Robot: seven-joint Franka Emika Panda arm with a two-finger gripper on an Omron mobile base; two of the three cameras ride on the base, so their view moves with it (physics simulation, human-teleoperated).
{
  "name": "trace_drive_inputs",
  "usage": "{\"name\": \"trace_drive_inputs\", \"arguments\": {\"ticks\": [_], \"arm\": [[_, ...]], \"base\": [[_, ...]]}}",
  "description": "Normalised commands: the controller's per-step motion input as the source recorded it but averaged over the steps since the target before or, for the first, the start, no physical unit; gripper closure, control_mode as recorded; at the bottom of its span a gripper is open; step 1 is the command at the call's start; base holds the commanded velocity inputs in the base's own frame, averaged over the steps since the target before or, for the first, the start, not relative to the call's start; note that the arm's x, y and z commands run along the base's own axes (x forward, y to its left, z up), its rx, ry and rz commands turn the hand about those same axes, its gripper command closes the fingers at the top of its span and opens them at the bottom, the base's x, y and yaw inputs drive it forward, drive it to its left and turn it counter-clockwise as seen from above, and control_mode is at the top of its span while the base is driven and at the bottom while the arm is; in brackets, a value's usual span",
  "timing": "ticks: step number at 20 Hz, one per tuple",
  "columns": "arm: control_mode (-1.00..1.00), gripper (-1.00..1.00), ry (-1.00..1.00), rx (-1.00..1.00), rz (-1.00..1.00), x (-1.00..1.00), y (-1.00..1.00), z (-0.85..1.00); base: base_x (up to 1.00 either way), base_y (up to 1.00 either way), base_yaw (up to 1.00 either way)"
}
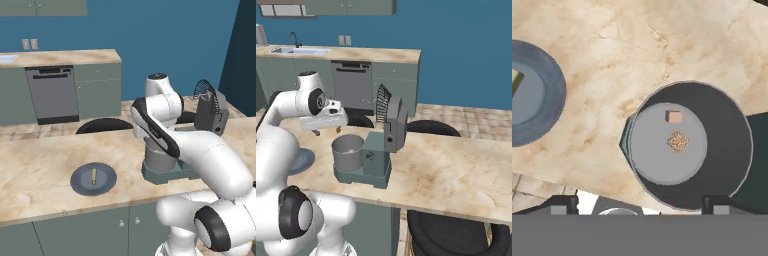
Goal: Add butter and sugar cubes to the stand mixer bowl and then turn on the stand mixer to begin making frosting.
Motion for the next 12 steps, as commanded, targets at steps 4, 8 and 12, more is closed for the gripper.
{"name": "trace_drive_inputs", "arguments": {"ticks": [4,8,12], "arm": [[-1.0,-1.0,0.0,0.05,0.0,-0.64,1.0,0.26],[-1.0,-1.0,0.0,0.04,0.0,-0.46,0.99,-0.02],[-1.0,-1.0,0.0,0.02,-0.01,-0.11,0.85,-0.34]], "base": [[0.0,0.0,0.0],[0.0,0.0,0.0],[0.0,0.0,0.0]]}}
